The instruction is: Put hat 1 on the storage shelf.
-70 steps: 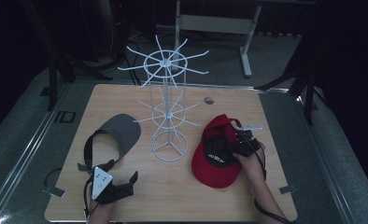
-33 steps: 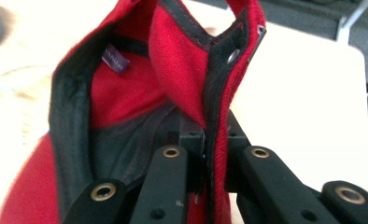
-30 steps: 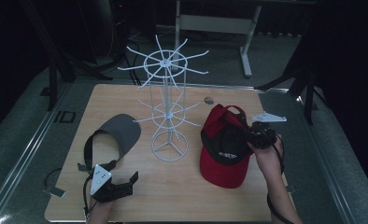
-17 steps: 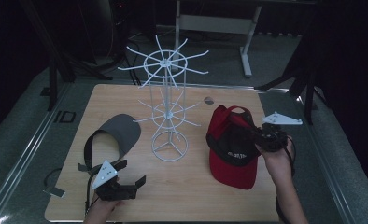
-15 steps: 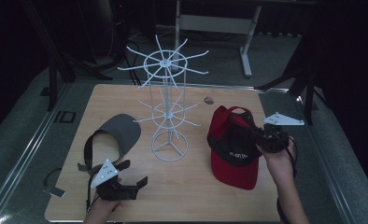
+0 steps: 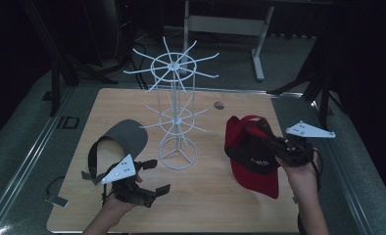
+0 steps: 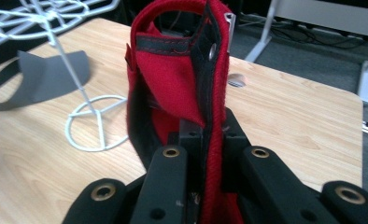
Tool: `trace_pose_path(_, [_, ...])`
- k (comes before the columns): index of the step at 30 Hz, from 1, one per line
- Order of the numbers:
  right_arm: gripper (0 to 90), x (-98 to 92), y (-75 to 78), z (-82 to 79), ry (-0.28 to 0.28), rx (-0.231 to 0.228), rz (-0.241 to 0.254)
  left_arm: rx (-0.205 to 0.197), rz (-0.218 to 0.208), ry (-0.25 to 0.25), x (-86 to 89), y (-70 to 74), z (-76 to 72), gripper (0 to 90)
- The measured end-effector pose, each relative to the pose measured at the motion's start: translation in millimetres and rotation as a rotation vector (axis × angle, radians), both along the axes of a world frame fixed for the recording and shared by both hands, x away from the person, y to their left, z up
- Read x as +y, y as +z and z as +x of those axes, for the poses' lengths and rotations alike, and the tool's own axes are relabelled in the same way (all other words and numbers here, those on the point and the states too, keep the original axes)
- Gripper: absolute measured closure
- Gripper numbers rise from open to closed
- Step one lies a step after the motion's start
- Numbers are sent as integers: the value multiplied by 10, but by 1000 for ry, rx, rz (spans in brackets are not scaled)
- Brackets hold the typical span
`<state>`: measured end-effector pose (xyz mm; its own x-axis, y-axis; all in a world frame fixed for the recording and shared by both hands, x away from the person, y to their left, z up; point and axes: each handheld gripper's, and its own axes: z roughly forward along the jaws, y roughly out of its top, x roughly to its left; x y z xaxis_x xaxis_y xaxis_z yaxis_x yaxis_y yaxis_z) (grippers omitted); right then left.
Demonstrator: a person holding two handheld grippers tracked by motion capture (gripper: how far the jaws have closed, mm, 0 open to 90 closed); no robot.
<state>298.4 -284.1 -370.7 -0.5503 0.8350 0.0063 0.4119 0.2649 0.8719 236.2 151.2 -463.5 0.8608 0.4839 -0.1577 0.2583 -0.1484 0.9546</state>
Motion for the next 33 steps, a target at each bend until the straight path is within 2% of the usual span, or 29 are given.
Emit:
trace_pose_path(7, [842, -10, 114, -133, 38, -23, 19, -34, 45, -61, -188, 201, 6, 68])
trace_pose_path(10, [842, 4, 175, -191, 60, -33, 34, -46, 42, -74, -255, 290, 15, 68])
trace_pose_path(16, [842, 50, 305, -315, 106, -63, 66, -84, 63, -110, -393, 496, 52, 68])
trace_pose_path(18, [842, 69, 349, -360, 118, -81, 64, -113, 70, -103, -443, 564, 66, 68])
trace_pose_path(24, [842, 129, 451, -496, 159, -108, 70, -137, 75, -115, -601, 748, 150, 68])
trace_pose_path(30, [842, 158, 504, -592, 193, -122, 82, -160, 120, -128, -784, 857, 246, 68])
trace_pose_path(33, [841, 173, 514, -647, 211, -130, 82, -170, 117, -121, -837, 899, 296, 68])
